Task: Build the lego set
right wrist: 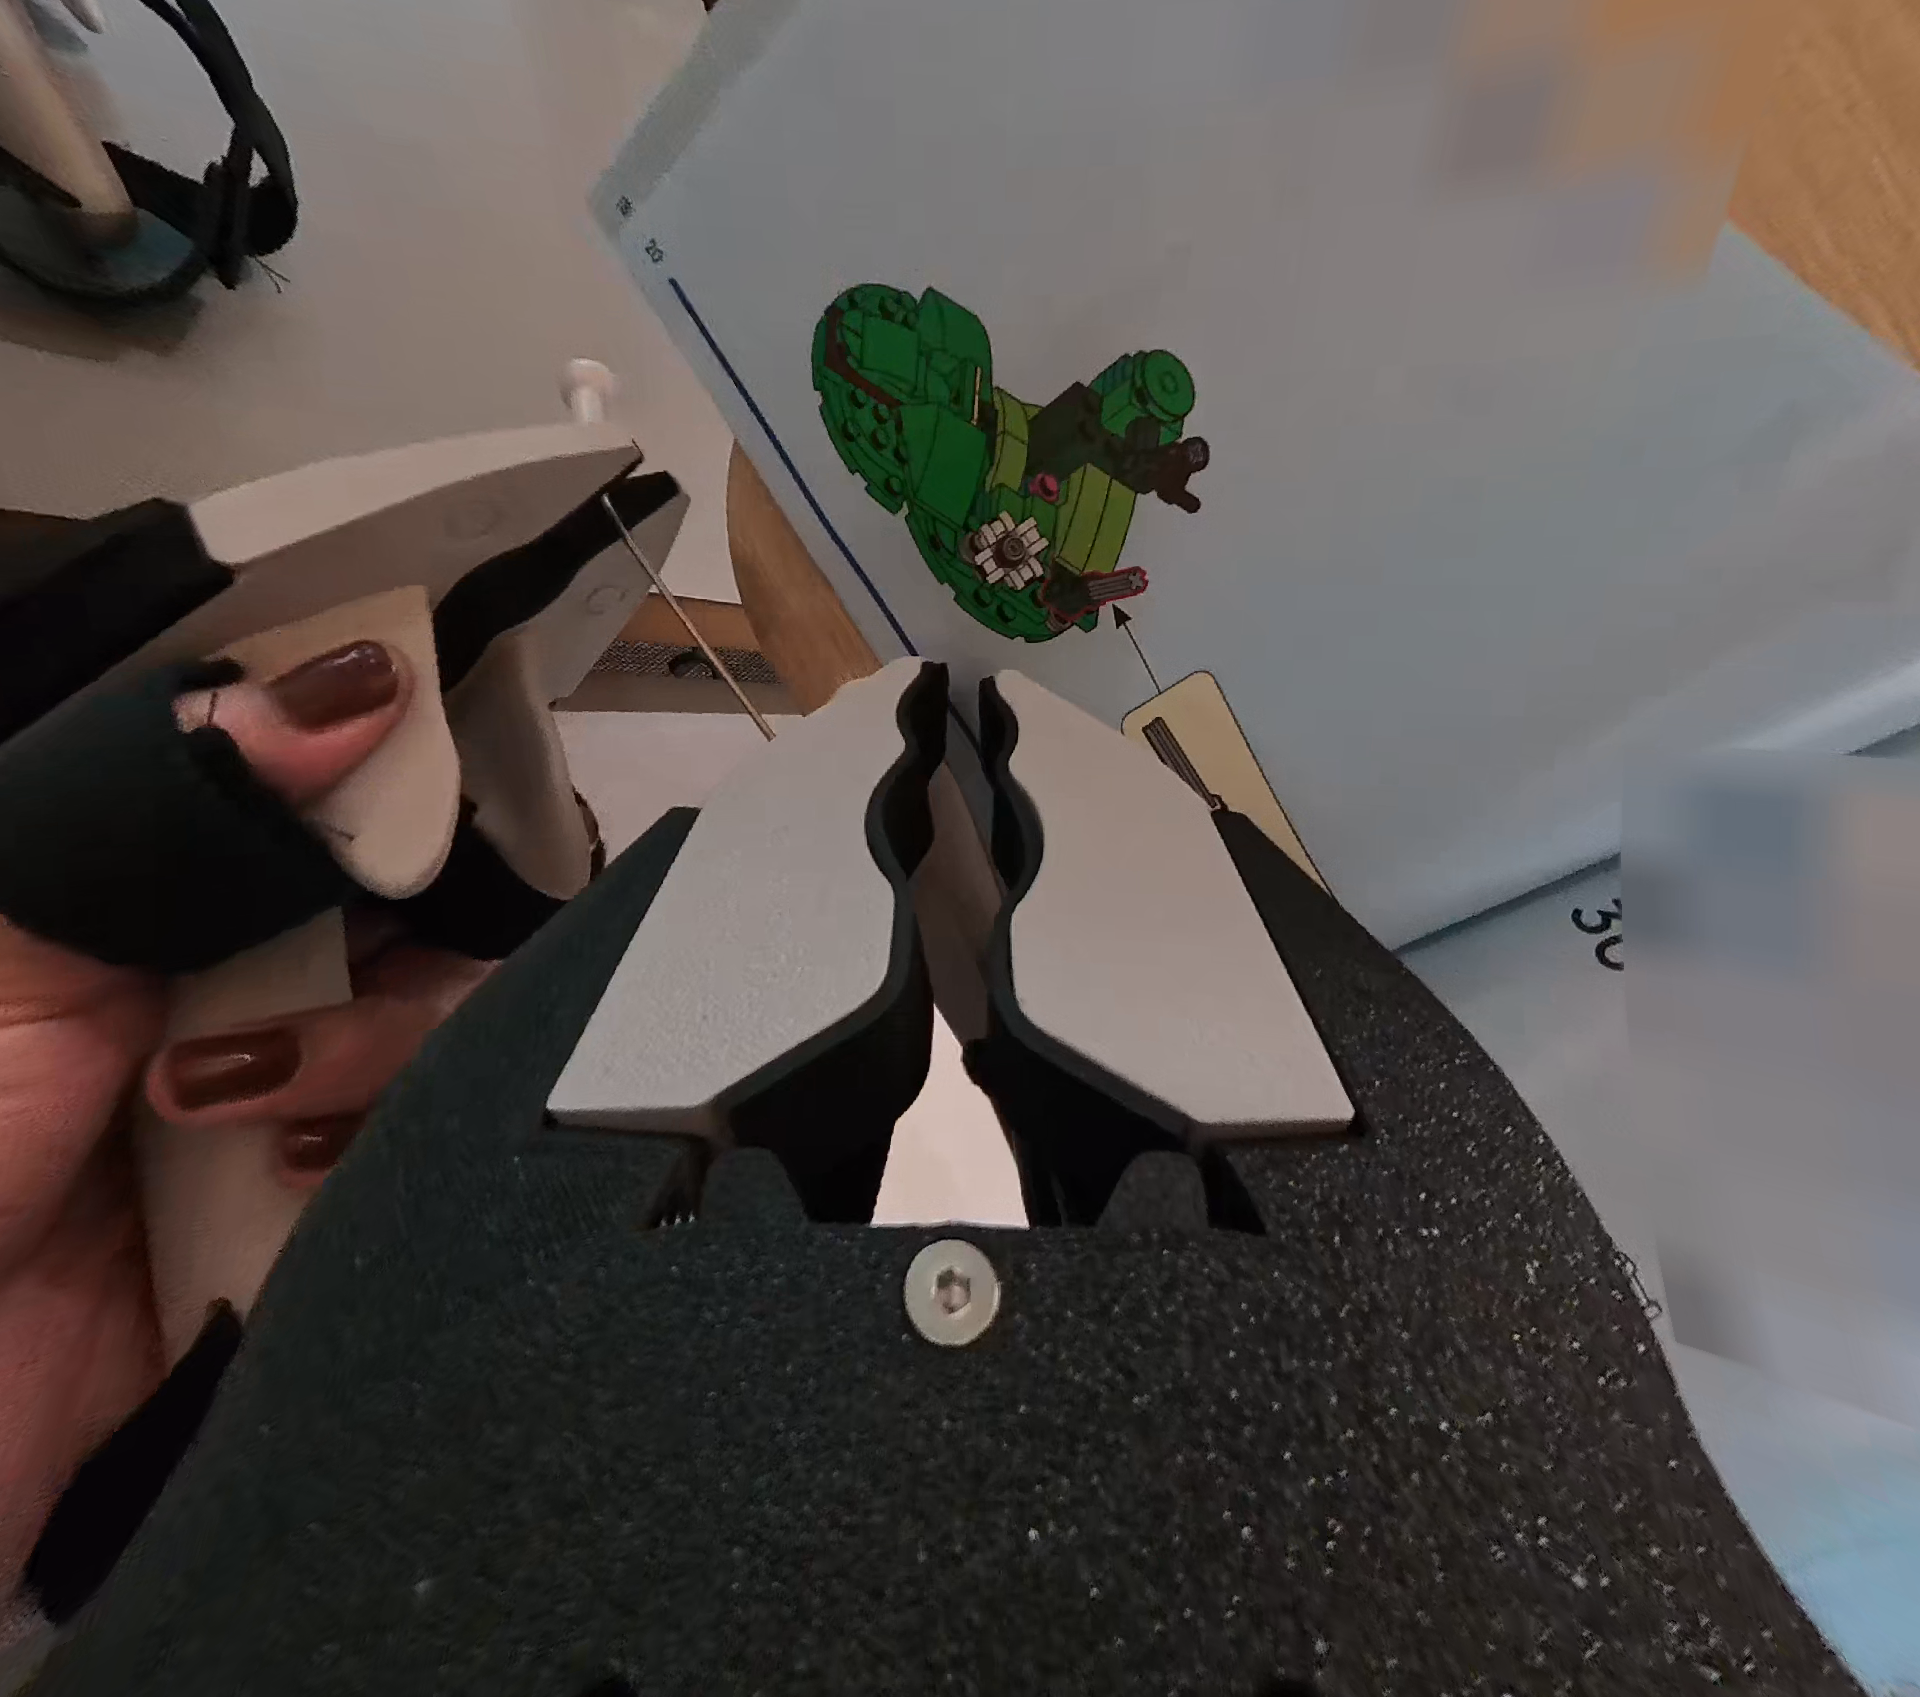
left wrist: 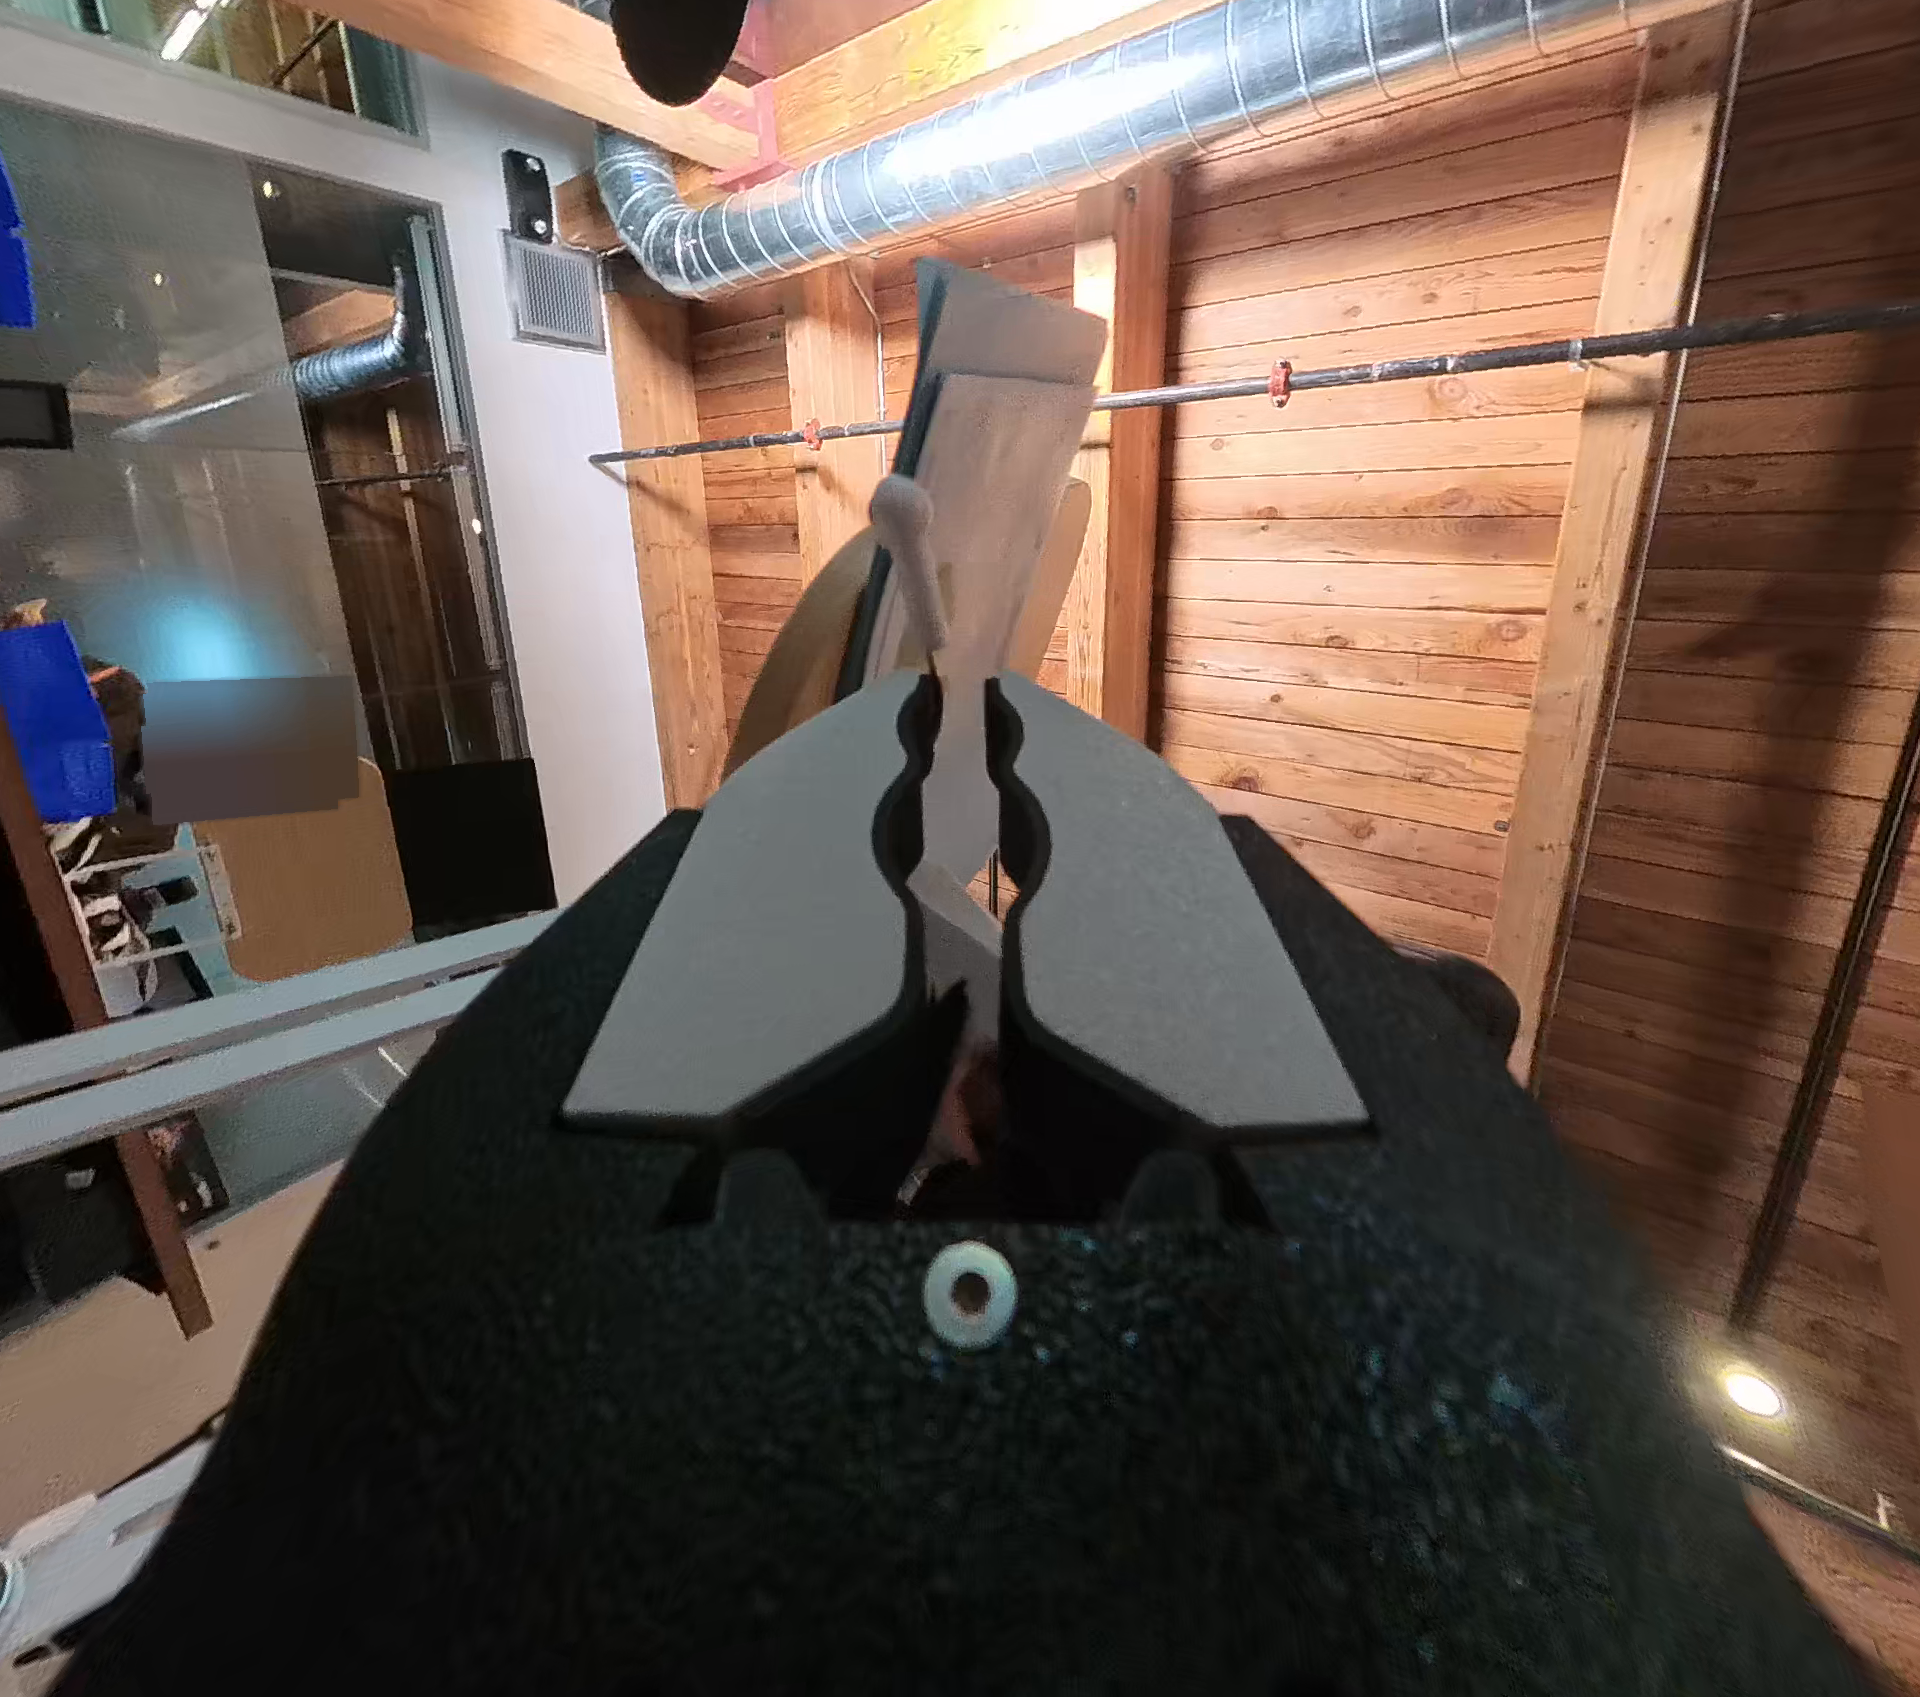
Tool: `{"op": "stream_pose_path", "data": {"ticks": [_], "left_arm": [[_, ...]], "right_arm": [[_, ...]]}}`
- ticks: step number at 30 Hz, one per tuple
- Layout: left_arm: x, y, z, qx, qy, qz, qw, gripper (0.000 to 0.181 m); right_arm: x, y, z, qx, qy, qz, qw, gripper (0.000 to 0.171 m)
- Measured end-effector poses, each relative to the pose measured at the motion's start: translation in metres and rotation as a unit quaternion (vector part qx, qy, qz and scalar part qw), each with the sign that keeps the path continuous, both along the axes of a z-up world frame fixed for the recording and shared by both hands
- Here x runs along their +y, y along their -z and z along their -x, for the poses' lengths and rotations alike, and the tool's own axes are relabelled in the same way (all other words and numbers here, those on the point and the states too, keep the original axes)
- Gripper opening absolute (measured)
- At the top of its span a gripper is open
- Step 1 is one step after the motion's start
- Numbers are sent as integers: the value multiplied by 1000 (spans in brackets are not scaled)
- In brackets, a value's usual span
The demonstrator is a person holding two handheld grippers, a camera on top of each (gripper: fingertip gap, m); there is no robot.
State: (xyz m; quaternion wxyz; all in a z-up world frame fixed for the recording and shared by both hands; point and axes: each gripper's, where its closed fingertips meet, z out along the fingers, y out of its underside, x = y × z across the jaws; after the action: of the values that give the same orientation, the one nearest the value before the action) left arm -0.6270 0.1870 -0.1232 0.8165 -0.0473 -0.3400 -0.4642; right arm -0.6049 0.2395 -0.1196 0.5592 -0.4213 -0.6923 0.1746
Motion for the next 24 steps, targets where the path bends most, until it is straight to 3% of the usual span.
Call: {"op": "stream_pose_path", "data": {"ticks": [15, 24], "left_arm": [[-1, -8, -8, 104, -65, 39, 992, 0], [17, -22, -1, 168, -46, 239, 955, 2]], "right_arm": [[-3, 0, -2, -21, -9, 22, 1000, 4], [-8, 1, -2, -14, -20, 29, 999, 12]]}}
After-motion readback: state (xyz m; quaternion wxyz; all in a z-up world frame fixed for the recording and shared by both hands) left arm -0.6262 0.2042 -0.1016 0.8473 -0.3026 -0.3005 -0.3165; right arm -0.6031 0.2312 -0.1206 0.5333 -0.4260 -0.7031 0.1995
